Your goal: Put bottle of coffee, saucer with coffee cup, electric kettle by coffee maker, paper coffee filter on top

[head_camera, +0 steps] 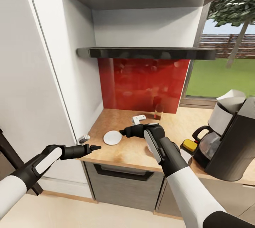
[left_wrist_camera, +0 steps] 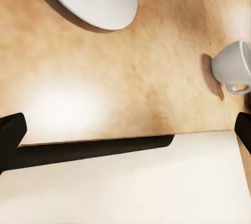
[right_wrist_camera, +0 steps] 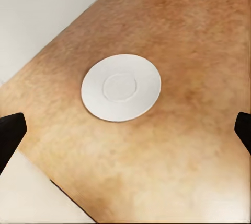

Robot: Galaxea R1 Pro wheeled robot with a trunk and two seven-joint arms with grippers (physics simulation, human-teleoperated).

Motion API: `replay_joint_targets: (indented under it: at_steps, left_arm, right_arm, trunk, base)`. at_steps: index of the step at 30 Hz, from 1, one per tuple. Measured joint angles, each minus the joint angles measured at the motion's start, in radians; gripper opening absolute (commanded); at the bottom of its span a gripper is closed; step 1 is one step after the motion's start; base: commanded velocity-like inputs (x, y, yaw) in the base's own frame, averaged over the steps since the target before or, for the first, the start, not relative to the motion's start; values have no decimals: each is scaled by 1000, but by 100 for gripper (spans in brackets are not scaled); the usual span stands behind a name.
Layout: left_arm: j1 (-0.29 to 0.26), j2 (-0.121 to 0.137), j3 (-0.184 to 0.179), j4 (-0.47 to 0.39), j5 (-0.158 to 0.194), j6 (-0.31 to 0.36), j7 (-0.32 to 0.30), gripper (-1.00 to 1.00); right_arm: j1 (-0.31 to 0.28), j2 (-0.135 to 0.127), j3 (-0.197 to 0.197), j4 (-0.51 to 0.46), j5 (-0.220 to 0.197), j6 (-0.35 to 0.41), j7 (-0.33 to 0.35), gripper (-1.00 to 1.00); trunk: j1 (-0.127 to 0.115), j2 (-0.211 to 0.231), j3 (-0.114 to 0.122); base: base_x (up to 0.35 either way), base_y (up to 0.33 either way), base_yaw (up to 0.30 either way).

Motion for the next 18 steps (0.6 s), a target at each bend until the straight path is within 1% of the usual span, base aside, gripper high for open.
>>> replay_joint_targets:
  at_steps: [6,14,16,18]
  left_arm:
    - [0,0,-1,0,0,0,0,100]
    - [0,0,0,2,0,-1,0,100]
    - [0,0,0,7,0,-3,1,100]
    - [0,-2,0,16,0,-31,1,100]
  right_arm:
    - [0,0,-1,23,1,0,0,100]
    - [0,0,-1,28,1,0,0,100]
    - [0,0,-1,28,1,0,0,100]
    - [0,0,-2,28,1,0,0,100]
  trunk:
    - [0,0,0]
    - [0,0,0]
    - [0,0,0]
    - [0,0,0]
  base:
    - [-16,-14,23]
    - [0,0,252]
    - [0,0,160]
    - [0,0,72]
